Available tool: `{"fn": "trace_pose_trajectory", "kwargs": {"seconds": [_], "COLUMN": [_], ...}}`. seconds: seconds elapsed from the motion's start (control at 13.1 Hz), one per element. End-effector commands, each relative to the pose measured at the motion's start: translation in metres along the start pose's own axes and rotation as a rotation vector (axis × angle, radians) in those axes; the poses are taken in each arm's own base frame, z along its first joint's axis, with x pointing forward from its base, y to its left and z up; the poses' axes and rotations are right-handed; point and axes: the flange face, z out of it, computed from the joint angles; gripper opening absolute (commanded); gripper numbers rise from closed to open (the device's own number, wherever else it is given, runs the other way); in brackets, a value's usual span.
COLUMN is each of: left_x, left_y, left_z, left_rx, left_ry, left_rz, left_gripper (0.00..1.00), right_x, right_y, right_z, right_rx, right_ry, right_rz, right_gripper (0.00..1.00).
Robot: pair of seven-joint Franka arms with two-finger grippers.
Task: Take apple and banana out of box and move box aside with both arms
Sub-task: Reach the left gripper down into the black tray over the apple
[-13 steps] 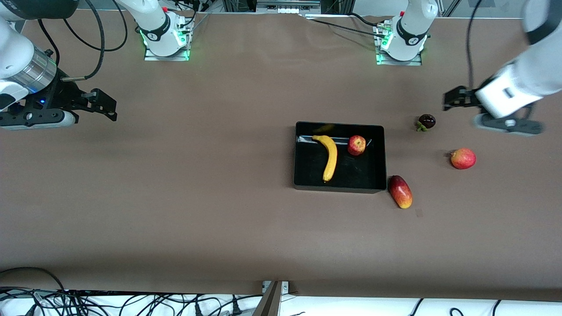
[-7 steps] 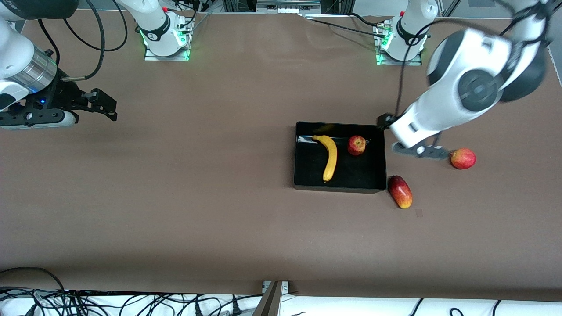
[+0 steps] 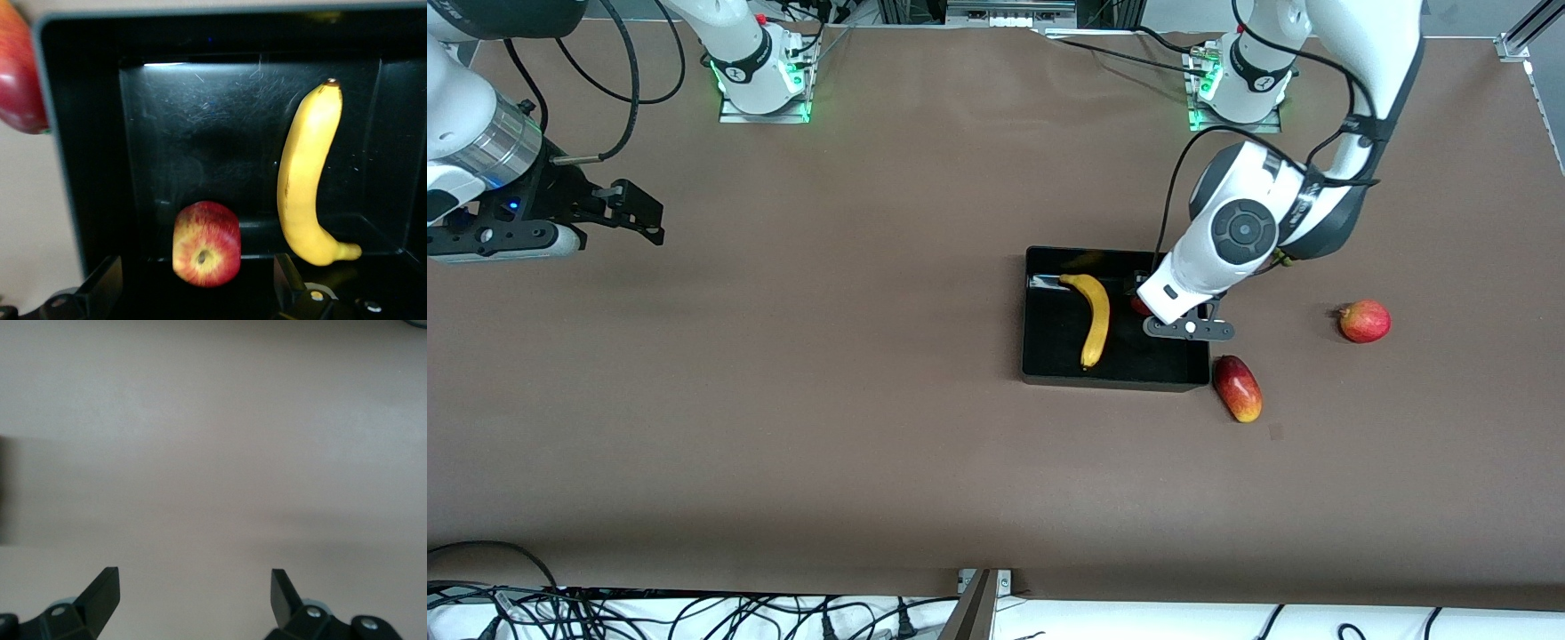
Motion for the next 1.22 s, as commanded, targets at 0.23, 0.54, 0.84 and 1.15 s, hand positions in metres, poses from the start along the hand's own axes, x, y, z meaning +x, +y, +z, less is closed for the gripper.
{"fn": "trace_pose_trajectory", "kwargs": {"seconds": [0.23,0.54,0.84,1.15], "left_x": [-0.026,-0.026,-0.021,0.012], "left_y": [0.007,0.011,0.007,0.014], "left_z": [0.069,0.086,0.072,-0.017], "left_rx": [0.033,0.028,0.045,0.107], "left_ry": [0.058,0.051,0.033,-0.043], "left_rz": [0.042,0.039,0.035,0.005], "left_gripper": [1.0,0.67,0.19,0.17], "right_x": [0.0,0.0,0.0,0.0], "right_y": [0.0,0.0,0.0,0.0], "right_z": [-0.005,-0.005,-0.004,-0.004], "right_rx": [-0.006,-0.004,-0.006,-0.005], "right_ry": [0.015,0.013,0.01,0.01], "right_rz": [0.009,0.009,0.009,0.009], "right_gripper": [1.0,1.0,1.0,1.0]}}
